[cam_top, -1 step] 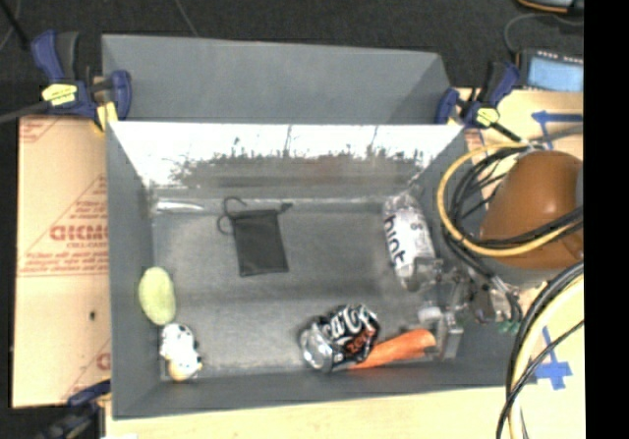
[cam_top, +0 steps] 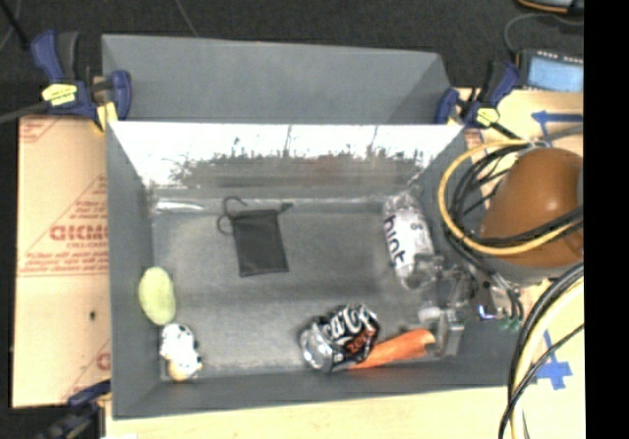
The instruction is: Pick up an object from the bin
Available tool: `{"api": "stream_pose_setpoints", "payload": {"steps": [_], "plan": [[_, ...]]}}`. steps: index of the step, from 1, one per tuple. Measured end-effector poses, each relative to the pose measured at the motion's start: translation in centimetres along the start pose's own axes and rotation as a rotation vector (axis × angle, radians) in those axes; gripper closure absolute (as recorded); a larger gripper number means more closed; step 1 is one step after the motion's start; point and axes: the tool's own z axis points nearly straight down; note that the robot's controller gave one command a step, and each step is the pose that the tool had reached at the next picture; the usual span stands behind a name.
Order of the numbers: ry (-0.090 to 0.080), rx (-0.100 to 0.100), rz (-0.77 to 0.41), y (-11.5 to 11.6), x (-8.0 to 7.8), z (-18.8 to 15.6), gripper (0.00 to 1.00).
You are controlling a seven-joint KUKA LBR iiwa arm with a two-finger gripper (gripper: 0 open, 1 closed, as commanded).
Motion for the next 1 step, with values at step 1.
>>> {"api": "stream_pose_setpoints", "payload": {"steps": [1], "plan": [[-0.002, 0.001, -0.055, -0.53, -0.03, 2.4, 0.0]]}}
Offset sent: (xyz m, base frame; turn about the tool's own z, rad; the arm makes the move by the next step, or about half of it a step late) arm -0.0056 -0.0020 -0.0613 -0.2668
